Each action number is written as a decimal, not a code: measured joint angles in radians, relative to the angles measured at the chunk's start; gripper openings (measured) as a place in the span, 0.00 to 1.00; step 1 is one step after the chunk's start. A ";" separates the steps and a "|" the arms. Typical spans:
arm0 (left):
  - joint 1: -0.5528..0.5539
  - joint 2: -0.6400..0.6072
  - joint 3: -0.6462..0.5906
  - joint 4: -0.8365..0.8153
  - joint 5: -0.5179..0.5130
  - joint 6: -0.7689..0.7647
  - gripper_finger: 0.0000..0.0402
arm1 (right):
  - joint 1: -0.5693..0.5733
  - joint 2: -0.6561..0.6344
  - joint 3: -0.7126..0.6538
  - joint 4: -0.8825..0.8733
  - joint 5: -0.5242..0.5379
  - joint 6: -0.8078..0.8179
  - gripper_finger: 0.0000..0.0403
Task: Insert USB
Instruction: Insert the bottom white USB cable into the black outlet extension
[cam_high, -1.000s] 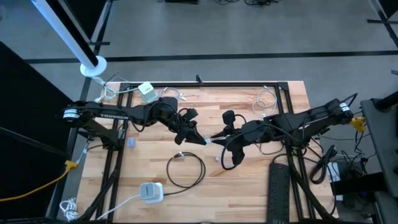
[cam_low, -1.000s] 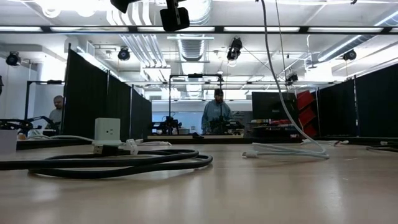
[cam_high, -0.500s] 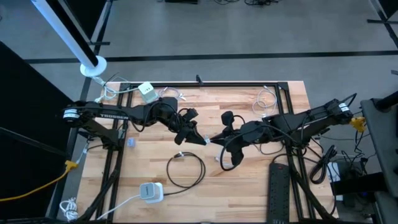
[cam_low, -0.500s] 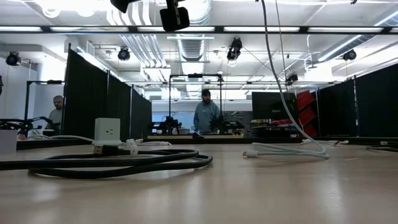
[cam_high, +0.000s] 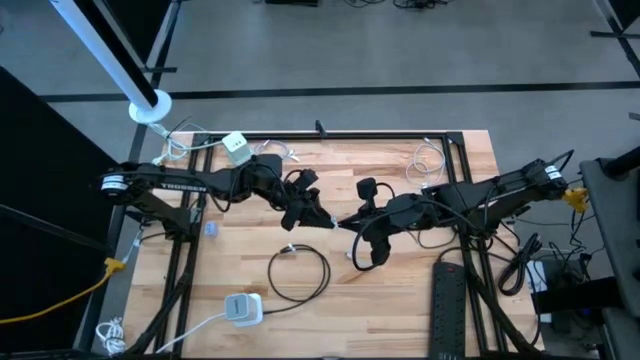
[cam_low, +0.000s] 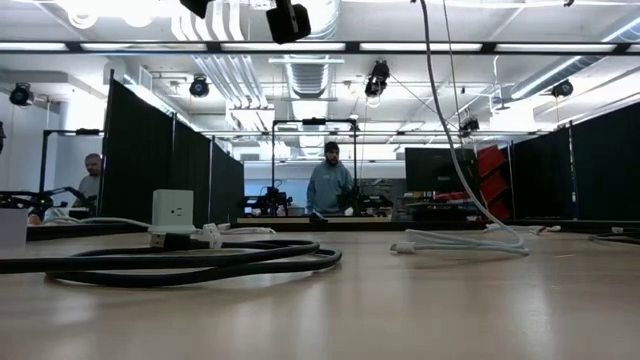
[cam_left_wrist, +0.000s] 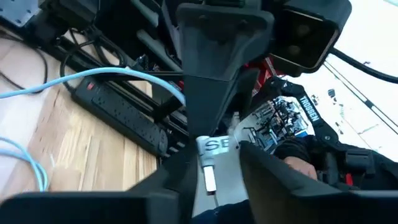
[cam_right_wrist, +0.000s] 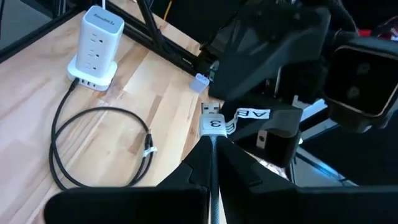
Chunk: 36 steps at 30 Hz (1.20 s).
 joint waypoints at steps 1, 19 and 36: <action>0.000 0.000 0.000 -0.001 0.000 0.000 0.37 | 0.000 -0.001 0.000 -0.005 0.000 0.006 0.00; 0.007 -0.275 0.000 0.035 -0.343 0.324 0.60 | 0.088 0.065 0.340 -0.904 -0.105 0.658 0.00; 0.006 -0.423 0.000 -0.271 -0.501 0.497 0.43 | 0.367 0.217 0.409 -1.127 -0.514 1.292 0.00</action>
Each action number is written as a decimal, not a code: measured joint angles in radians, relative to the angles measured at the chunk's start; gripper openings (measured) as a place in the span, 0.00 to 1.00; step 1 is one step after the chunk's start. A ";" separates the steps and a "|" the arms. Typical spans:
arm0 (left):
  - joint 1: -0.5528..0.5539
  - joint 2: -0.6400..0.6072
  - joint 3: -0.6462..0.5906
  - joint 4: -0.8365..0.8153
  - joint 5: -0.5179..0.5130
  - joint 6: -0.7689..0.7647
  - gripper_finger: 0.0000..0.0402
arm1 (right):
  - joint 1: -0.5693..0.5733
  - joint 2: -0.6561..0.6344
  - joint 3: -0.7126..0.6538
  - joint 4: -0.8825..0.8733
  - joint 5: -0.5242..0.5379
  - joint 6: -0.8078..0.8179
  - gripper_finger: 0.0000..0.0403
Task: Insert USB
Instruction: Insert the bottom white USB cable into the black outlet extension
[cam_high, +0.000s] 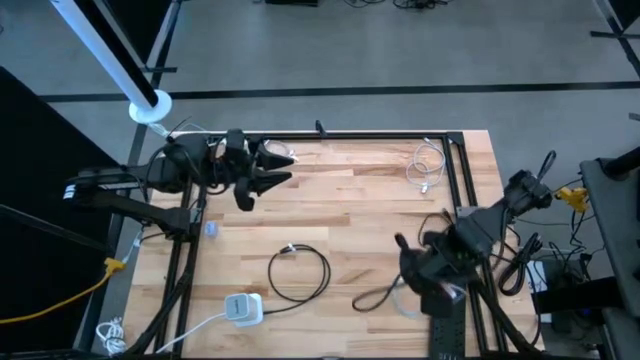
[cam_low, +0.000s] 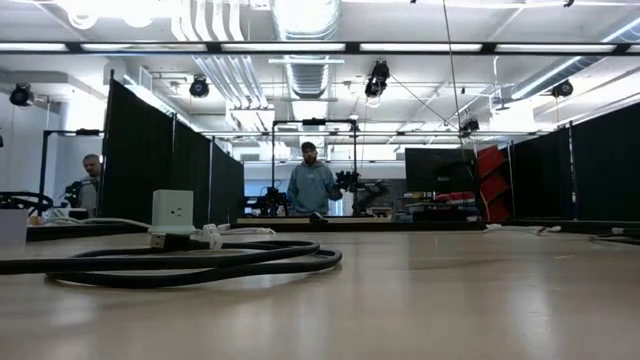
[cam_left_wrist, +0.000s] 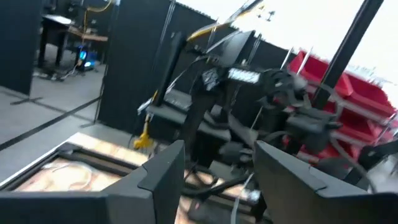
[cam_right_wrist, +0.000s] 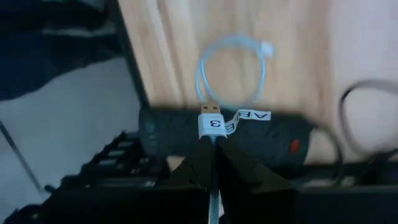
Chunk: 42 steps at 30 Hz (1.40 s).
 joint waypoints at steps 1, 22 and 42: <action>0.000 0.001 0.000 -0.017 0.000 0.001 0.42 | 0.024 0.008 0.000 0.001 -0.009 0.031 0.00; 0.000 -0.001 0.000 -0.204 0.000 -0.006 0.27 | 0.301 0.257 0.000 0.271 -0.131 0.362 0.00; 0.000 -0.001 0.000 -0.257 0.001 -0.028 0.26 | 0.350 0.434 -0.016 0.322 -0.175 0.435 0.00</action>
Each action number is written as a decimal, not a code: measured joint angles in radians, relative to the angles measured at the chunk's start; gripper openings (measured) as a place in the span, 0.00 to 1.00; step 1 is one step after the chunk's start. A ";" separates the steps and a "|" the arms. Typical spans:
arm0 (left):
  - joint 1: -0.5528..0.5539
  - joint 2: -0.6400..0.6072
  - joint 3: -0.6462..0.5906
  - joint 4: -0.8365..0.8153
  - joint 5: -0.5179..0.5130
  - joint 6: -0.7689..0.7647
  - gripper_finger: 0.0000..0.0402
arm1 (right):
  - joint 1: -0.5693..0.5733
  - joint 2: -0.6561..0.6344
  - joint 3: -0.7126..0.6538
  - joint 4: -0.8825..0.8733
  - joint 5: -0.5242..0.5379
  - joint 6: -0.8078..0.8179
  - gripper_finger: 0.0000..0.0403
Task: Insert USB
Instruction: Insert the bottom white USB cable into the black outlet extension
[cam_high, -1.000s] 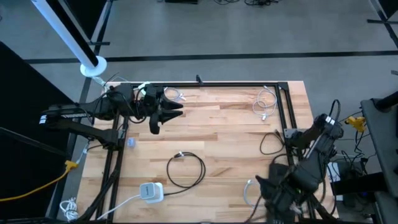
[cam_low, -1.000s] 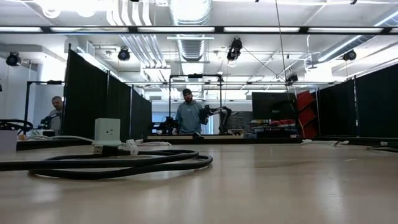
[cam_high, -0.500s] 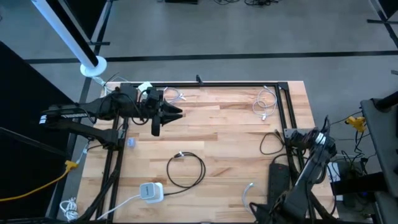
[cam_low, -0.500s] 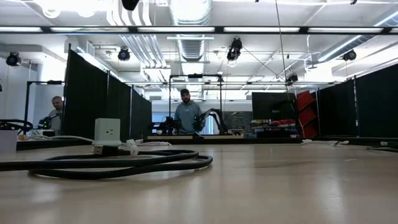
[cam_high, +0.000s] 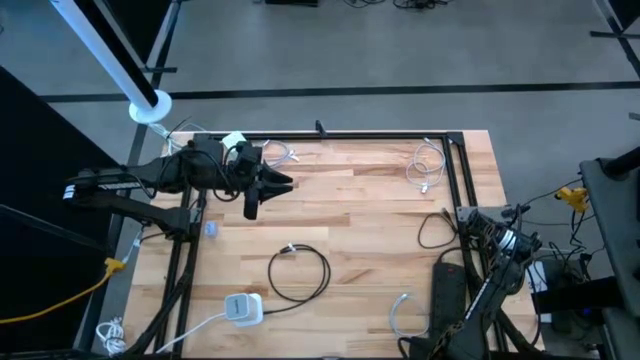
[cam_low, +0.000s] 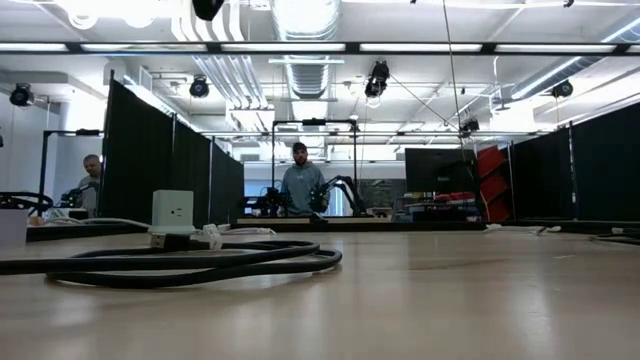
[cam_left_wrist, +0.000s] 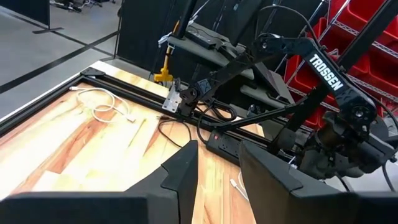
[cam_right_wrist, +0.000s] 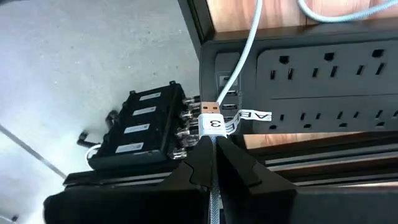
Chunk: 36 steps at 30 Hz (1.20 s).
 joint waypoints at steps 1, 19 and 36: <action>0.000 0.000 0.000 -0.001 0.000 -0.002 0.26 | 0.001 0.000 -0.007 -0.001 0.000 0.013 0.00; -0.003 0.000 0.000 -0.061 0.000 -0.005 0.26 | 0.069 0.001 -0.071 0.023 0.016 0.055 0.00; -0.003 0.000 0.000 -0.121 0.000 -0.005 0.27 | 0.071 0.001 -0.107 0.116 0.044 0.046 0.00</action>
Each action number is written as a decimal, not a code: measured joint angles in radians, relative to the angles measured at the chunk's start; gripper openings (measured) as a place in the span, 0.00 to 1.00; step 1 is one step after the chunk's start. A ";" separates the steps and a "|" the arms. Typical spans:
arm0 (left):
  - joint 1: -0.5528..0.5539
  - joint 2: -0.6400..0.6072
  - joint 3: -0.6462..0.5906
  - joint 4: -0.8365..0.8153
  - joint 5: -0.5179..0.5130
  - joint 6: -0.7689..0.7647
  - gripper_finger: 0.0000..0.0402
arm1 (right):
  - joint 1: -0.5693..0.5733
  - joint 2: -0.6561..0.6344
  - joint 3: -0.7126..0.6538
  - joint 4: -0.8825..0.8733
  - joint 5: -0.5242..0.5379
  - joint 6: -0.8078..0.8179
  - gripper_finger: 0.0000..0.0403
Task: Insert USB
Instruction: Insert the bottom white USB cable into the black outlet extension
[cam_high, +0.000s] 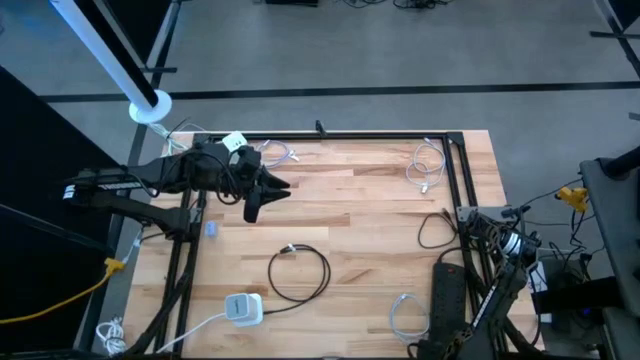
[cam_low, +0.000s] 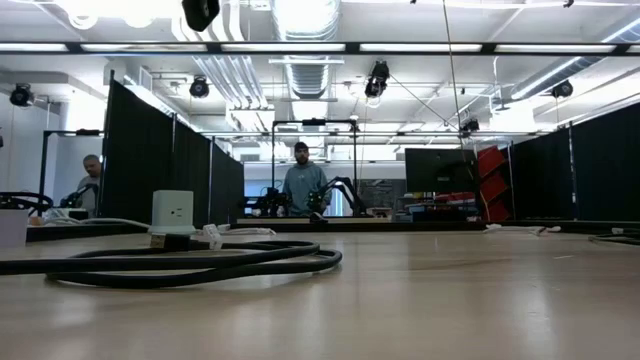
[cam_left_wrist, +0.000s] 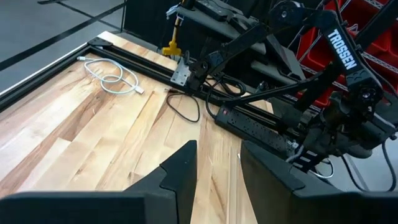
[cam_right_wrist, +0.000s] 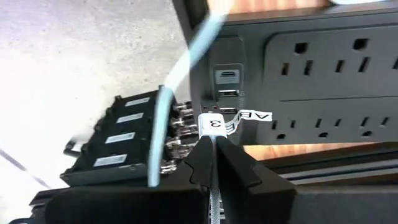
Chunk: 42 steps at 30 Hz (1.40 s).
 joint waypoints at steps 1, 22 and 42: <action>0.000 0.000 0.000 -0.002 0.000 0.000 0.27 | 0.000 0.000 -0.003 0.000 -0.001 -0.001 0.00; 0.000 0.000 0.000 0.001 -0.001 0.003 0.28 | 0.002 -0.001 -0.021 -0.033 -0.011 -0.030 0.00; 0.000 0.000 0.000 0.000 -0.002 0.000 0.28 | -0.005 -0.001 -0.039 0.013 0.001 -0.054 0.00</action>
